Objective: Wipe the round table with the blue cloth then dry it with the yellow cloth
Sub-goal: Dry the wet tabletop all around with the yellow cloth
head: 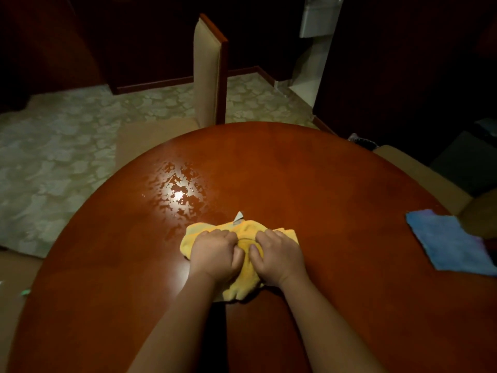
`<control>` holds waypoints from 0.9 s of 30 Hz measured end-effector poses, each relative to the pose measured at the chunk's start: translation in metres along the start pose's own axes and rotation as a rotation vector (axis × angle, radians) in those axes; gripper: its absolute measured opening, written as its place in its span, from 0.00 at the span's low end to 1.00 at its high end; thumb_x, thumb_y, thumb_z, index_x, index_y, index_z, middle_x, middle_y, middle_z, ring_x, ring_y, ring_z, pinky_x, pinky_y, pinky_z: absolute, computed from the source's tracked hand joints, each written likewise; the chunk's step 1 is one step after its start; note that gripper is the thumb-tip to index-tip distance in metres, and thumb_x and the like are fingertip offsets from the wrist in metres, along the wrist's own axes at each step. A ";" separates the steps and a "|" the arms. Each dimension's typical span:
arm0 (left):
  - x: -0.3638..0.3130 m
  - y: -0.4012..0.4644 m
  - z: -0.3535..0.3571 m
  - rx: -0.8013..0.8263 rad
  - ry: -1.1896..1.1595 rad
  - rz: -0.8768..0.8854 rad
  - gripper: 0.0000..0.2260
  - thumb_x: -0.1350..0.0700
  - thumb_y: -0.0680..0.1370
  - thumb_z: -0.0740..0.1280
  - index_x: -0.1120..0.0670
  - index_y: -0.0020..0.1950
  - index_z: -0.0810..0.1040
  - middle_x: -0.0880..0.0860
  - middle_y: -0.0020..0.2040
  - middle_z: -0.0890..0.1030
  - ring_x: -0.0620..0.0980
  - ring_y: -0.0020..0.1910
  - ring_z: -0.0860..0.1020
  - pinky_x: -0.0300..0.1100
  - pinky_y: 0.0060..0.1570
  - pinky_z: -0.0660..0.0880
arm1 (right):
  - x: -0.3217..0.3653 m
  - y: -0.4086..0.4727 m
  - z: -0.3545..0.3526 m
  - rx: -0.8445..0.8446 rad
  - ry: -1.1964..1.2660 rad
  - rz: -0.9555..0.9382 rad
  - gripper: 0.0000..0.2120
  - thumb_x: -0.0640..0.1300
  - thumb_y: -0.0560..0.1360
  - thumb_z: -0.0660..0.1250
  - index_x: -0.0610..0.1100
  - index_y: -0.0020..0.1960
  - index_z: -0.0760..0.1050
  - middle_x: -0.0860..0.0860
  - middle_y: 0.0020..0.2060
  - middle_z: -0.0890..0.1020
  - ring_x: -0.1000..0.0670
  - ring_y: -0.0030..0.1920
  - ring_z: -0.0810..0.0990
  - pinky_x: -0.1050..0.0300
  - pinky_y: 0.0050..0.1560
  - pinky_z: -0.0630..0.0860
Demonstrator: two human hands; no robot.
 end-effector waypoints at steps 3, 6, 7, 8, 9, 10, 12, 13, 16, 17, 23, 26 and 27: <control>-0.006 -0.037 -0.007 0.012 0.003 -0.042 0.11 0.51 0.67 0.56 0.53 0.26 0.68 0.49 0.23 0.69 0.50 0.22 0.68 0.39 0.27 0.58 | 0.019 -0.026 0.001 0.104 0.010 -0.065 0.18 0.56 0.72 0.51 0.45 0.39 0.71 0.47 0.35 0.77 0.44 0.37 0.76 0.53 0.31 0.67; -0.012 -0.082 -0.014 0.054 0.037 -0.063 0.10 0.51 0.66 0.56 0.53 0.27 0.68 0.49 0.23 0.69 0.51 0.21 0.68 0.38 0.27 0.57 | 0.045 -0.063 0.004 0.225 0.053 -0.108 0.26 0.60 0.71 0.43 0.44 0.46 0.72 0.45 0.44 0.77 0.43 0.45 0.75 0.49 0.39 0.68; -0.012 -0.097 -0.017 0.066 0.047 -0.082 0.10 0.51 0.66 0.56 0.53 0.27 0.68 0.49 0.23 0.70 0.51 0.22 0.69 0.38 0.27 0.58 | 0.054 -0.074 0.003 0.250 0.059 -0.115 0.26 0.60 0.70 0.42 0.44 0.47 0.72 0.45 0.44 0.78 0.43 0.46 0.75 0.49 0.40 0.69; -0.011 -0.111 -0.019 0.073 0.059 -0.104 0.09 0.51 0.66 0.56 0.52 0.27 0.69 0.49 0.23 0.70 0.51 0.22 0.69 0.38 0.27 0.59 | 0.064 -0.083 0.003 0.265 0.050 -0.128 0.24 0.59 0.71 0.45 0.44 0.45 0.72 0.46 0.43 0.78 0.44 0.45 0.76 0.50 0.38 0.69; -0.010 -0.124 -0.022 0.078 0.066 -0.130 0.09 0.51 0.66 0.56 0.52 0.27 0.69 0.49 0.24 0.71 0.50 0.22 0.70 0.37 0.26 0.60 | 0.072 -0.092 0.003 0.271 0.036 -0.142 0.21 0.58 0.71 0.48 0.45 0.42 0.72 0.47 0.39 0.78 0.45 0.41 0.77 0.53 0.35 0.70; -0.009 -0.135 -0.024 0.080 0.068 -0.155 0.09 0.51 0.65 0.56 0.52 0.27 0.70 0.49 0.24 0.71 0.50 0.22 0.70 0.37 0.26 0.62 | 0.079 -0.099 0.004 0.271 0.040 -0.150 0.16 0.57 0.70 0.52 0.46 0.38 0.71 0.49 0.34 0.77 0.47 0.36 0.77 0.56 0.30 0.69; -0.008 -0.147 -0.028 0.074 0.071 -0.185 0.09 0.50 0.65 0.56 0.52 0.27 0.70 0.49 0.24 0.72 0.50 0.22 0.71 0.37 0.25 0.65 | 0.087 -0.104 0.002 0.242 0.036 -0.177 0.13 0.56 0.68 0.56 0.48 0.34 0.70 0.53 0.30 0.74 0.50 0.31 0.75 0.60 0.25 0.67; -0.008 -0.149 -0.029 0.068 0.072 -0.193 0.09 0.50 0.65 0.56 0.52 0.27 0.70 0.49 0.24 0.72 0.50 0.23 0.71 0.38 0.25 0.65 | 0.088 -0.104 0.002 0.219 0.024 -0.190 0.12 0.57 0.68 0.57 0.49 0.33 0.69 0.53 0.29 0.74 0.51 0.30 0.75 0.61 0.24 0.67; -0.002 -0.144 -0.028 0.040 0.051 -0.204 0.08 0.50 0.65 0.57 0.52 0.28 0.69 0.48 0.25 0.71 0.51 0.24 0.70 0.39 0.25 0.65 | 0.087 -0.096 0.004 0.140 0.036 -0.253 0.12 0.56 0.68 0.57 0.49 0.34 0.71 0.53 0.30 0.74 0.50 0.31 0.76 0.60 0.25 0.67; 0.000 -0.140 -0.027 0.022 0.036 -0.203 0.08 0.50 0.64 0.57 0.52 0.28 0.69 0.49 0.25 0.71 0.51 0.24 0.70 0.40 0.25 0.65 | 0.087 -0.093 0.006 0.103 0.053 -0.276 0.12 0.55 0.68 0.58 0.48 0.34 0.72 0.52 0.30 0.75 0.49 0.31 0.76 0.60 0.26 0.68; 0.032 -0.106 -0.030 -0.093 0.020 -0.215 0.08 0.51 0.65 0.57 0.54 0.29 0.68 0.51 0.26 0.70 0.53 0.24 0.70 0.43 0.25 0.65 | 0.089 -0.044 0.015 -0.012 0.090 -0.323 0.13 0.54 0.68 0.58 0.46 0.35 0.75 0.50 0.30 0.76 0.47 0.31 0.77 0.59 0.27 0.69; 0.054 -0.076 -0.026 -0.093 0.032 -0.206 0.09 0.51 0.66 0.57 0.54 0.28 0.68 0.51 0.26 0.71 0.54 0.24 0.70 0.43 0.26 0.63 | 0.087 -0.009 0.023 -0.028 0.083 -0.299 0.14 0.54 0.68 0.57 0.47 0.35 0.75 0.50 0.31 0.77 0.47 0.32 0.77 0.59 0.27 0.69; 0.061 -0.065 -0.025 -0.099 0.036 -0.197 0.09 0.51 0.66 0.57 0.54 0.28 0.68 0.51 0.25 0.71 0.54 0.24 0.70 0.42 0.27 0.63 | 0.086 0.002 0.026 -0.029 0.083 -0.283 0.14 0.54 0.68 0.57 0.47 0.35 0.75 0.50 0.31 0.77 0.47 0.32 0.77 0.59 0.27 0.69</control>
Point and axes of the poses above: each hand's wrist, its own y-axis towards the middle knuckle, its own z-axis out of the palm, x = y × z, the point moved 10 cm from there along y, towards the middle knuckle
